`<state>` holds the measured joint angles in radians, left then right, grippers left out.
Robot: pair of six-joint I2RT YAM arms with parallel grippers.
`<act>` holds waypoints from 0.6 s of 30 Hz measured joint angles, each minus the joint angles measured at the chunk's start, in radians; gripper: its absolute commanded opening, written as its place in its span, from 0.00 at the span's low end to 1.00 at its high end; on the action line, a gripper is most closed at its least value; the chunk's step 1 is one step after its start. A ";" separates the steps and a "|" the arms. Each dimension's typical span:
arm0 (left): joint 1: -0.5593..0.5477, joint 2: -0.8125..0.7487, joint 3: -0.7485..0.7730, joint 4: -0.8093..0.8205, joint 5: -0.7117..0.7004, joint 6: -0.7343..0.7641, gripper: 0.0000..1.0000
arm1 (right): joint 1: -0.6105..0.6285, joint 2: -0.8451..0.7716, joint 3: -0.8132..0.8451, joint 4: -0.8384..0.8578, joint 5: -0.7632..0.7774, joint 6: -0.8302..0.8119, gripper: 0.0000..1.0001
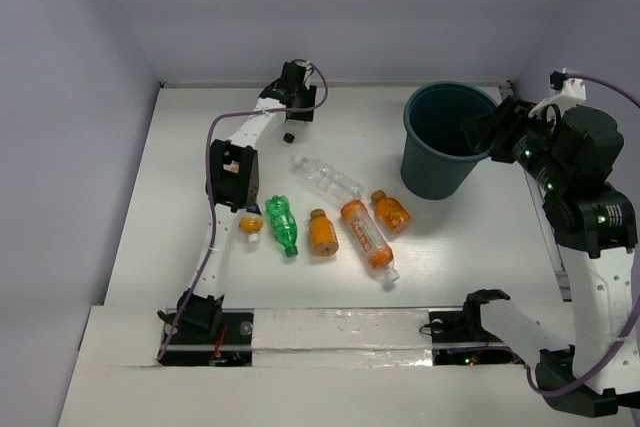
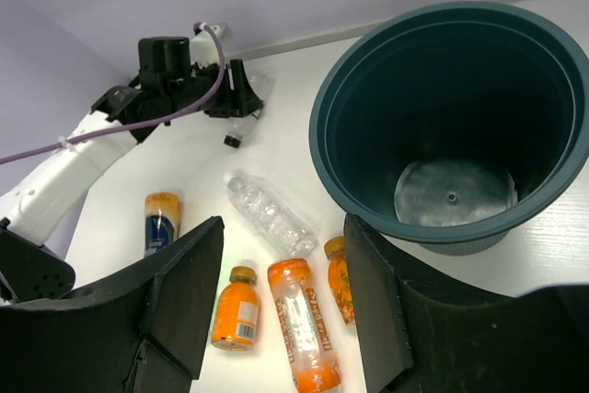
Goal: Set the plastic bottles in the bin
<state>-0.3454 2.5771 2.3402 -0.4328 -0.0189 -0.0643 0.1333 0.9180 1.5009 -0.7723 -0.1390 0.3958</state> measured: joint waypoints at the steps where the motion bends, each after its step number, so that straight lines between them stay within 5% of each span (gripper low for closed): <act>1: 0.000 0.000 0.000 0.004 -0.004 -0.002 0.40 | 0.000 0.001 0.000 -0.005 0.000 0.000 0.60; 10: 0.001 -0.075 -0.002 0.014 0.026 -0.048 0.33 | 0.000 -0.005 0.000 -0.008 -0.006 0.000 0.59; 18: -0.047 -0.613 -0.216 0.300 0.339 -0.345 0.32 | 0.000 -0.054 -0.018 0.002 -0.011 0.020 0.56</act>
<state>-0.3923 1.9636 2.1239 -0.1329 0.3199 -0.4091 0.1333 0.8642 1.4826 -0.7704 -0.1497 0.4160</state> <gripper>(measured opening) 0.491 0.566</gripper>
